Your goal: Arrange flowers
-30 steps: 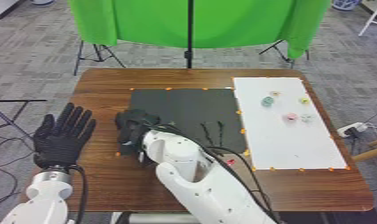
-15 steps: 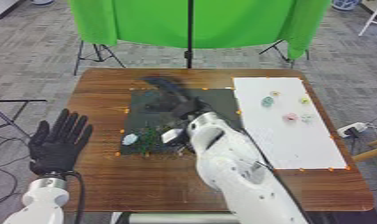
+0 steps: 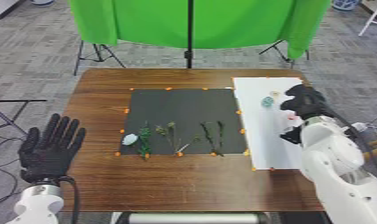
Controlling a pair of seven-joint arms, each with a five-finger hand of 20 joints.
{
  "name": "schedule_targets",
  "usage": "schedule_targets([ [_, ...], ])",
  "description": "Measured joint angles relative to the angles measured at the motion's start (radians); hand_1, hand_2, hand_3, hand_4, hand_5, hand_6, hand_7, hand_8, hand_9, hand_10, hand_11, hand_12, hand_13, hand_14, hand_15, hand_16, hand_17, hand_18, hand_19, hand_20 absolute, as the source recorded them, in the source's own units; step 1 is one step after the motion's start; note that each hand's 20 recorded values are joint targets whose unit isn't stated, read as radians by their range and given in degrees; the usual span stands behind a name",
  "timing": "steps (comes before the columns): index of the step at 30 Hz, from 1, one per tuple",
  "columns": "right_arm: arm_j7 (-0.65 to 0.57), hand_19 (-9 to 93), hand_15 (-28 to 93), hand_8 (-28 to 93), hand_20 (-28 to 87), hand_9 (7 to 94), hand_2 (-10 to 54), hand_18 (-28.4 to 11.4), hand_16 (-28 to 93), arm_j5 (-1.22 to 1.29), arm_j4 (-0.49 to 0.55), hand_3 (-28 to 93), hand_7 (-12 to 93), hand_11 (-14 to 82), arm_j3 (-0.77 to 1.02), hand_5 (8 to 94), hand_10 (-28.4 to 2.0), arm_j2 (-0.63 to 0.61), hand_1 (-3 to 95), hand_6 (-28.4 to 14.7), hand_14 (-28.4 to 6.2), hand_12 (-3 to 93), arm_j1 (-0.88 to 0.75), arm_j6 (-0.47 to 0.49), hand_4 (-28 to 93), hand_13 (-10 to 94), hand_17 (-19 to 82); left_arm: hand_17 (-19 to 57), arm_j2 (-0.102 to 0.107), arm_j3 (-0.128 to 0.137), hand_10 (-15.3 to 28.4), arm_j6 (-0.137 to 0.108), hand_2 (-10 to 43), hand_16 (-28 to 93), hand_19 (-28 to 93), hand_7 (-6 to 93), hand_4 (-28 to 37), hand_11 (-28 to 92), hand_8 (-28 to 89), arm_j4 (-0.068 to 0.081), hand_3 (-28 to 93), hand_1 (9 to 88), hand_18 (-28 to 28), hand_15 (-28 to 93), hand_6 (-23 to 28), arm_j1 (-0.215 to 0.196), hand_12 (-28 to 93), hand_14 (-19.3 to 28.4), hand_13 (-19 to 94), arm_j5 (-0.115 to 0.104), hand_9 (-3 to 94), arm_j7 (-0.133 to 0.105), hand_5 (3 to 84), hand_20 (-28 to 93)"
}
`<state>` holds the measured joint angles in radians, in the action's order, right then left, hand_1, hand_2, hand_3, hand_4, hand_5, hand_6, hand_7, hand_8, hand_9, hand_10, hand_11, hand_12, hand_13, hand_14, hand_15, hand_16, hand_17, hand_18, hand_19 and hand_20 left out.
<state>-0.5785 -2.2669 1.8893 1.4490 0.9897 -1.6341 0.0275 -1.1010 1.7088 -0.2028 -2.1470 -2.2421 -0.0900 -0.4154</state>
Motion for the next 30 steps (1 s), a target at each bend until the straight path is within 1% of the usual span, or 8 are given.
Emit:
schedule_targets([
  [3,0.0,82,47,-15,37,42.9,-9.5,-22.1,12,-0.013,-0.037,87,17,15.3,0.01,49.4,-16.7,-0.018,43.6,-4.4,-15.9,12.1,-0.007,-0.023,-28,37,24,-6.6,-0.003,0.001,14.6,0.004,19.1,-8,37,12.8,-28.3,20,-11,0.0,76,26.0,13.2,33,9.6,-0.001,7,15.6,31,-0.032,40.8,-0.004,46.6,12],
  [6,0.001,85,50,-15,39,44.9,-9.5,-22.6,12,-0.016,-0.054,87,17,16.0,0.011,49.5,-16.7,-0.013,43.6,-4.3,-15.8,12.5,-0.006,-0.003,-28,39,25,-6.6,-0.004,-0.002,14.5,0.007,19.1,-8,37,12.8,-28.3,20,-11,0.0,76,26.0,13.2,33,9.7,0.002,7,15.6,31,-0.034,40.8,-0.004,46.5,12],
  [11,-0.002,89,55,-14,40,47.2,-9.5,-23.3,12,-0.049,-0.059,83,17,16.8,0.004,49.3,-16.8,0.013,43.1,-4.0,-14.3,13.2,0.0,0.11,-28,45,28,-6.6,-0.005,-0.005,14.5,0.009,19.1,-8,37,12.8,-28.3,20,-11,0.001,76,26.0,13.2,33,9.7,0.01,7,15.6,31,-0.032,40.9,-0.002,46.6,12],
  [14,-0.002,91,57,-15,41,54.4,-9.5,-23.3,13,-0.054,-0.073,83,19,20.1,-0.02,53.6,-15.9,0.019,46.9,-3.4,-12.9,13.9,0.005,0.119,-28,53,31,-6.7,-0.006,-0.006,14.6,0.009,19.1,-8,37,12.9,-28.3,20,-11,0.001,76,26.0,13.2,33,9.7,0.013,7,15.7,31,-0.032,40.9,-0.002,46.6,12],
  [18,-0.022,93,50,-16,42,63.3,-9.5,-23.3,28,-0.125,-0.122,74,21,21.7,-0.082,59.0,-15.0,0.019,55.7,-3.1,-8.8,16.3,0.018,0.084,-28,62,35,-6.7,-0.008,-0.01,14.5,0.009,19.1,-8,37,12.7,-28.3,20,-11,0.002,76,26.0,13.3,33,9.6,0.017,7,15.7,31,-0.032,40.8,-0.001,46.3,12],
  [20,-0.057,93,45,-15,43,74.0,-9.5,-23.0,35,-0.178,-0.149,72,26,13.9,-0.117,63.1,-12.5,0.02,60.8,-2.0,-6.1,28.8,0.03,0.028,-28,69,37,-6.7,-0.008,-0.011,14.5,0.011,19.1,-8,37,12.7,-28.3,20,-11,0.003,76,26.0,13.3,33,9.6,0.017,7,15.6,31,-0.031,40.8,0.0,46.3,12],
  [22,-0.1,93,44,-8,43,79.3,-9.5,-22.4,38,-0.211,-0.171,72,33,13.5,-0.141,65.4,-11.2,0.024,64.1,-2.0,-5.2,36.3,0.039,-0.034,-28,73,37,-6.8,-0.009,-0.013,14.5,0.016,19.1,-8,37,12.8,-28.3,20,-11,0.005,76,26.0,13.3,32,9.6,0.018,7,15.6,31,-0.029,40.7,0.002,46.3,12],
  [30,-0.1,93,43,-6,43,80.1,-9.5,-22.6,39,-0.195,-0.127,74,33,12.6,-0.138,66.0,-11.5,0.024,63.5,-2.6,-5.6,37.1,0.021,-0.07,-28,73,38,-6.8,-0.011,-0.015,14.5,0.027,19.1,-8,36,12.7,-28.3,20,-11,0.006,76,25.9,13.3,32,9.6,0.018,7,15.5,31,-0.027,40.7,0.012,46.2,12],
])
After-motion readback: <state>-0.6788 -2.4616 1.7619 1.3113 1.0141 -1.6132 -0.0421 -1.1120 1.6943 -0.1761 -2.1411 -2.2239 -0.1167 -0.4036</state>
